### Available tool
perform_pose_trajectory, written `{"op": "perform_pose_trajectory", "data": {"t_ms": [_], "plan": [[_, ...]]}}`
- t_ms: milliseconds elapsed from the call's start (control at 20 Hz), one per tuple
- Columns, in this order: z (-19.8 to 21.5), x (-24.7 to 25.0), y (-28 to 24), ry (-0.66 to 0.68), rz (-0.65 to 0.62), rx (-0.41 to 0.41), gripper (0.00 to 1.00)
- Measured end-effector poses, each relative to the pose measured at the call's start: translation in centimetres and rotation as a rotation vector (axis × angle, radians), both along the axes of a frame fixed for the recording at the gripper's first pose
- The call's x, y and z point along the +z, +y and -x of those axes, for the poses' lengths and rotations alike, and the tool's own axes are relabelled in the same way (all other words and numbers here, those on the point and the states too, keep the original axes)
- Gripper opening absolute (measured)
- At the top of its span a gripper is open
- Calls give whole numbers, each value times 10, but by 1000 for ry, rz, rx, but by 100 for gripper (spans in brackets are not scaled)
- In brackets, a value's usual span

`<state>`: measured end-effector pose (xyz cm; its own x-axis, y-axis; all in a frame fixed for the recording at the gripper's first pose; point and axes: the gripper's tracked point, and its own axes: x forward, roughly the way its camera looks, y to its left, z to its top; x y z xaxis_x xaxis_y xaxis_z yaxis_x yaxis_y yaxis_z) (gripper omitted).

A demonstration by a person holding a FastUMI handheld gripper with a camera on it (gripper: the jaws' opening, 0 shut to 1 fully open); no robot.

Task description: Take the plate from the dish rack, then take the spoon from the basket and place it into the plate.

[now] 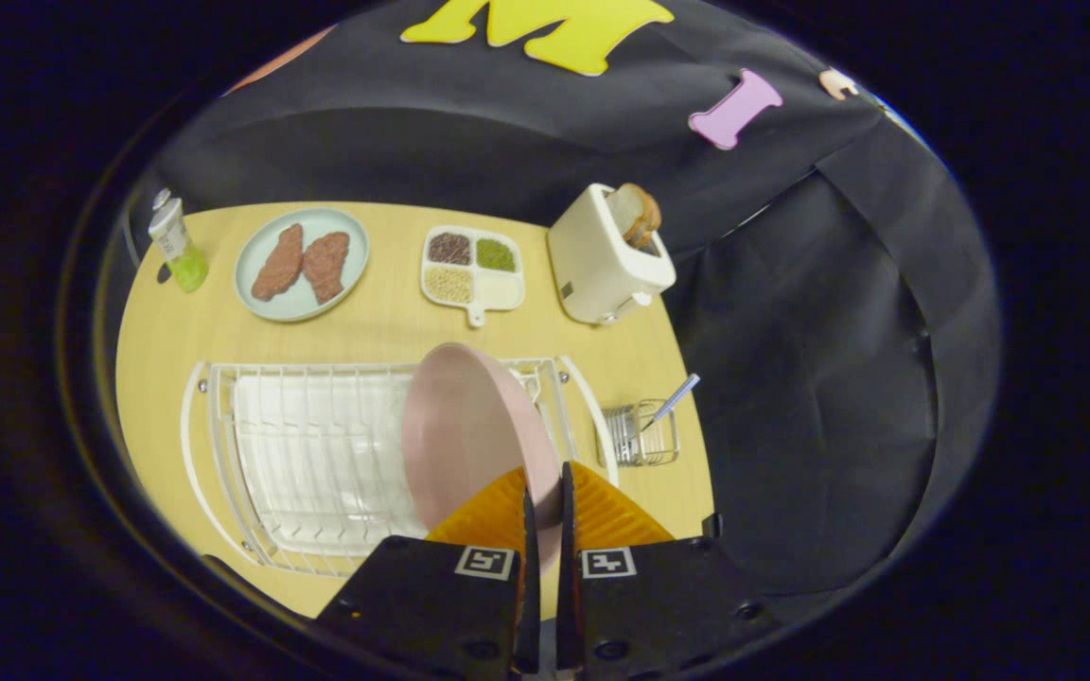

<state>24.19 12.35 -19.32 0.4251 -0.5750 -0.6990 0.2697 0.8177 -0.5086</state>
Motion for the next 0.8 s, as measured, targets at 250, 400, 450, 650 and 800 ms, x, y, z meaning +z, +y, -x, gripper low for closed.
{"op": "perform_pose_trajectory", "data": {"t_ms": [250,400,450,650,800], "plan": [[12,22,0,-46,-36,34,9],[36,17,-14,-33,-141,16,10],[46,12,-18,-17,-189,8,10],[100,-14,-39,52,-406,-10,8],[140,-38,-53,85,-564,3,7]]}}
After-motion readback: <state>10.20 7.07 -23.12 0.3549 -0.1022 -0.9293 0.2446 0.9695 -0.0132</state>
